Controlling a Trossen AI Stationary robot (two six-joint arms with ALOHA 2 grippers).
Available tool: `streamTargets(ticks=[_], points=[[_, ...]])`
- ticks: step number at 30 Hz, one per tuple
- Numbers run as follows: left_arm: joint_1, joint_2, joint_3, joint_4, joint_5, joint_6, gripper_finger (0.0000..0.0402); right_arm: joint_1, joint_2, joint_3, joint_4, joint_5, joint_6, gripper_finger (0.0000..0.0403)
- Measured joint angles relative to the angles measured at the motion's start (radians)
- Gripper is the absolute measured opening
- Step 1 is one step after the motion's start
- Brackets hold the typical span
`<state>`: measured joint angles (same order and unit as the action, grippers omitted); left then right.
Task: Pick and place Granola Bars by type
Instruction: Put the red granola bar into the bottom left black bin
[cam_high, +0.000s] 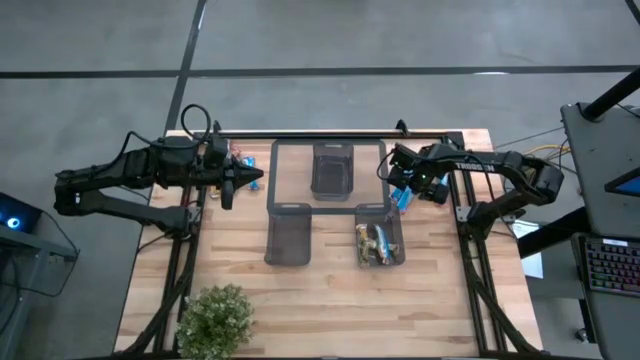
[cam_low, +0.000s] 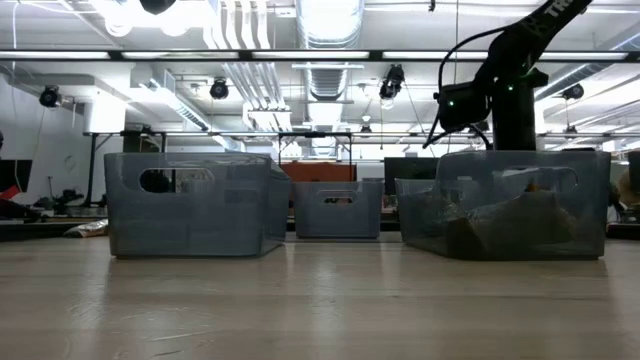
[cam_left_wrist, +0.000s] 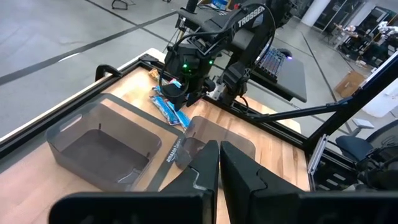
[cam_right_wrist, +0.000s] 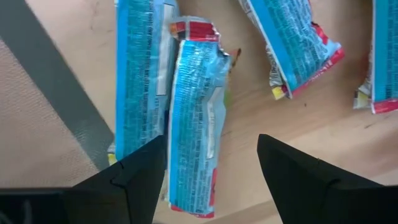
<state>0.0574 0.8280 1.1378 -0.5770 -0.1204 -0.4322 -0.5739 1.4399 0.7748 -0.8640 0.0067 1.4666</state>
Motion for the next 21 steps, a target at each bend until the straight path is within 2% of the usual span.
streamTargets(ticks=[11,21], points=[[0.000,0.000,0.000,0.000,0.000,-0.014,0.0000,0.000,0.000,-0.057,0.101,-0.006,0.032,0.0241],[0.000,0.000,0.000,0.000,0.000,-0.022,0.0000,0.000,0.001,-0.093,0.115,-0.012,0.053,0.0238]])
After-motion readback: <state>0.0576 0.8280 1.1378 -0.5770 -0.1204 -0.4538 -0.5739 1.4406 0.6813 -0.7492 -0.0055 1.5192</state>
